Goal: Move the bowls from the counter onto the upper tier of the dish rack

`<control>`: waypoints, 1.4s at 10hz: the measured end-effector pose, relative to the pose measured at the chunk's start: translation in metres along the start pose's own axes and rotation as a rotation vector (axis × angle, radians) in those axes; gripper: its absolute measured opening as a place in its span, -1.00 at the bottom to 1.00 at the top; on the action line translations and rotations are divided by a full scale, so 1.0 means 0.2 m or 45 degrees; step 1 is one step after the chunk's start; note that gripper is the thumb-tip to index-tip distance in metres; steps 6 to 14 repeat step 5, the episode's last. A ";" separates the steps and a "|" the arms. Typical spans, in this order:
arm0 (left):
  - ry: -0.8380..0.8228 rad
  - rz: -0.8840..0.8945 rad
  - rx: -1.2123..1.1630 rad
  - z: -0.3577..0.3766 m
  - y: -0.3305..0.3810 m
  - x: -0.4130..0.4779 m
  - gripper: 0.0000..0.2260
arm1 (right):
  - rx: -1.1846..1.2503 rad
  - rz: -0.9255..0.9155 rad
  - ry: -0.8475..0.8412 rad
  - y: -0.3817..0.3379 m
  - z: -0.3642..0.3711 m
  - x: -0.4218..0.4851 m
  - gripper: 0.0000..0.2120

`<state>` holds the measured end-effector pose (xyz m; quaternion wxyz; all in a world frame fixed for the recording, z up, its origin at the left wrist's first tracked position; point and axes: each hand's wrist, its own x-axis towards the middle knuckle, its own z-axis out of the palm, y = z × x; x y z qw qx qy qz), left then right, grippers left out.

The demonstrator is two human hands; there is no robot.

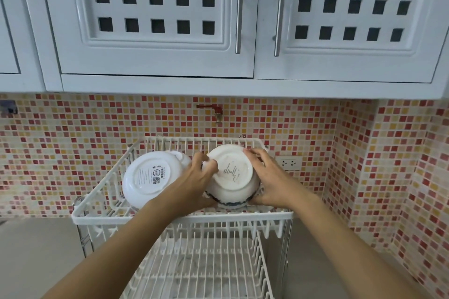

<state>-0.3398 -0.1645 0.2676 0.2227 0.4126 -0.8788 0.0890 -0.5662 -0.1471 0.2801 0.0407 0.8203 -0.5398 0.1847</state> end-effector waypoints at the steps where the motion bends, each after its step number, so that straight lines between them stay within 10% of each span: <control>1: -0.037 -0.048 -0.074 -0.03 0.03 -0.01 -0.41 | 0.023 0.006 -0.038 0.01 -0.01 0.00 0.12; 5: 0.184 -0.325 -0.311 -0.26 0.23 -0.17 -0.52 | 0.262 0.102 0.180 -0.21 -0.13 -0.20 -0.40; 14: 0.184 -0.325 -0.311 -0.26 0.23 -0.17 -0.52 | 0.262 0.102 0.180 -0.21 -0.13 -0.20 -0.40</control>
